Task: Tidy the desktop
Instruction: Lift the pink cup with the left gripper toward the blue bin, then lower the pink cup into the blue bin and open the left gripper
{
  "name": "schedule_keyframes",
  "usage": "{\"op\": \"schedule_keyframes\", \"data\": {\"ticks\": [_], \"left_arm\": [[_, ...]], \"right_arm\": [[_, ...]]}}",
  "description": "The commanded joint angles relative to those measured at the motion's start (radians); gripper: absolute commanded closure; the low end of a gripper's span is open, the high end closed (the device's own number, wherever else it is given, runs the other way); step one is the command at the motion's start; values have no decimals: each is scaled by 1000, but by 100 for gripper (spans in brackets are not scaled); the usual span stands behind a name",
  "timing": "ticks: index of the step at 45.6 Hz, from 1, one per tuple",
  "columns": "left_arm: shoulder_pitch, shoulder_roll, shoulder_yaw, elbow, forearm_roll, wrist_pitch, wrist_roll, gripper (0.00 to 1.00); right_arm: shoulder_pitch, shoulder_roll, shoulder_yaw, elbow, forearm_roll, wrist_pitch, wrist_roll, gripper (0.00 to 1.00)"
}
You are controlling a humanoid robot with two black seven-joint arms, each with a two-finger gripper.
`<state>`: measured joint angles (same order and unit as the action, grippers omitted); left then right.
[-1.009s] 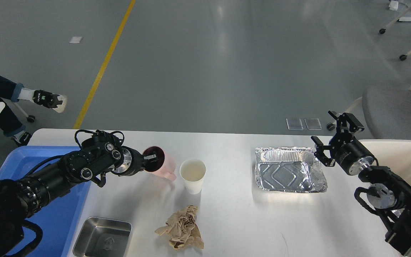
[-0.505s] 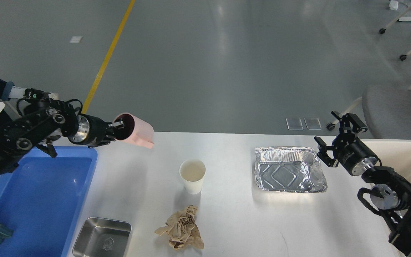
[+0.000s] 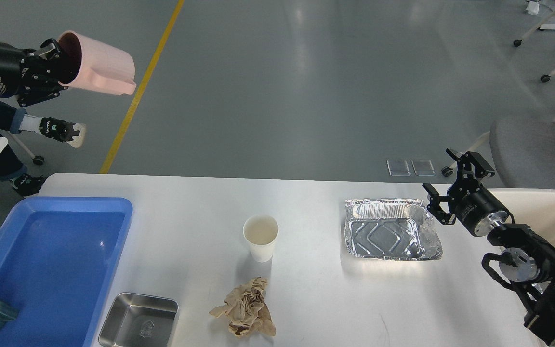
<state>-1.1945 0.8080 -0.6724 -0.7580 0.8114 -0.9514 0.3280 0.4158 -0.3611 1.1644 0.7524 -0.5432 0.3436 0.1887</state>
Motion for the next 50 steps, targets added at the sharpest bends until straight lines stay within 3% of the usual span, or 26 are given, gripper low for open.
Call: {"op": "schedule_keyframes", "data": {"ticks": [1, 10, 15, 23, 50], "left_arm": [[81, 89, 111, -27, 15, -9, 29, 100], [240, 221, 238, -63, 29, -9, 28, 100], [381, 275, 251, -139, 34, -9, 22, 100], [535, 267, 247, -187, 46, -9, 20, 100], [576, 128, 251, -204, 169, -9, 23, 100]], "right_arm": [[0, -22, 0, 13, 0, 0, 0, 0], [0, -33, -2, 13, 0, 0, -3, 0], [3, -38, -3, 13, 0, 2, -6, 0], [11, -36, -9, 13, -1, 2, -8, 0], [8, -36, -8, 15, -1, -5, -8, 0]]}}
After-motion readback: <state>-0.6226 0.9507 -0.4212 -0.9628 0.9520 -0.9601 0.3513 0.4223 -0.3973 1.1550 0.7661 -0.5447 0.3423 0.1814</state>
